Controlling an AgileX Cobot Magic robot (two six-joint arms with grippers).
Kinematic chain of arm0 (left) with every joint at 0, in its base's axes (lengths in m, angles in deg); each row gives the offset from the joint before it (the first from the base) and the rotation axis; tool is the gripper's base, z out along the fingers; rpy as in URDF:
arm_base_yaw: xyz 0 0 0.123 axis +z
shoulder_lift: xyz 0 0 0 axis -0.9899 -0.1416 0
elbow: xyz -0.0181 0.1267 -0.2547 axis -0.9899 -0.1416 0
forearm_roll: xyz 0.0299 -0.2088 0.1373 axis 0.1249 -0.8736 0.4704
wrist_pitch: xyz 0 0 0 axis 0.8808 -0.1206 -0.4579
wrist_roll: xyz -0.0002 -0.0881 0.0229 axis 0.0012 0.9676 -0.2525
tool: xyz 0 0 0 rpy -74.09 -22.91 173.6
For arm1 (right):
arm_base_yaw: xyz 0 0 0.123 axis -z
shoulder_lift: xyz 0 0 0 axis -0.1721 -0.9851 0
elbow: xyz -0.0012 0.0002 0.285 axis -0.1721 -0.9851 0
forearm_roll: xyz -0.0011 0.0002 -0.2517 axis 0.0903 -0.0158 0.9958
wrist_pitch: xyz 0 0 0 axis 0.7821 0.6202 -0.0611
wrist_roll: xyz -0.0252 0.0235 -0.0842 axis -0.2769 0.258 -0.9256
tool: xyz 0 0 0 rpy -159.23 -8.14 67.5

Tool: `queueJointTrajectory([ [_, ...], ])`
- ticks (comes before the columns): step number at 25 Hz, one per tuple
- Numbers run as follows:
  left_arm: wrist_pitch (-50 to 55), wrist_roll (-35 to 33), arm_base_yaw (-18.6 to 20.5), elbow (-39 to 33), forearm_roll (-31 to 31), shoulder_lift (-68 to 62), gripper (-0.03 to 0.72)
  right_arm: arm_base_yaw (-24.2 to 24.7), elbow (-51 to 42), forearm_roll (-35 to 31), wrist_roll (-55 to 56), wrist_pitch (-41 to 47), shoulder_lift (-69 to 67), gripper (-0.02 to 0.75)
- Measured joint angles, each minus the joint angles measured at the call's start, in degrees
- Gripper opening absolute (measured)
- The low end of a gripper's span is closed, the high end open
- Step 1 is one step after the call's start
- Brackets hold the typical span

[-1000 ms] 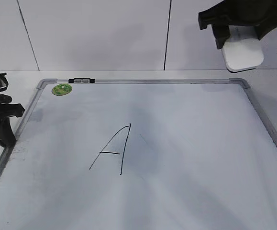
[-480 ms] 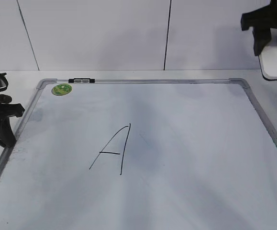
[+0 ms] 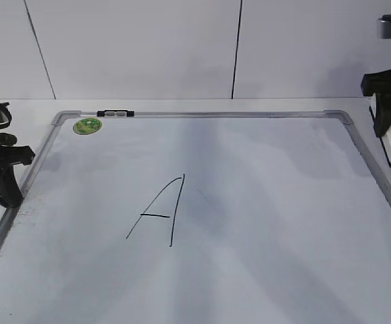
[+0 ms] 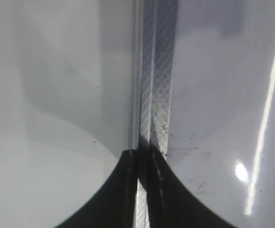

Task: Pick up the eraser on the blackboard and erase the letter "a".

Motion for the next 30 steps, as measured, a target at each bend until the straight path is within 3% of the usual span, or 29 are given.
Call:
queueJointTrajectory([
  [30,0.0,-0.4,0.0,0.0,-0.4,0.0,0.02,0.8,-0.2,-4.8,-3.2,-1.4,-13.3,0.531],
])
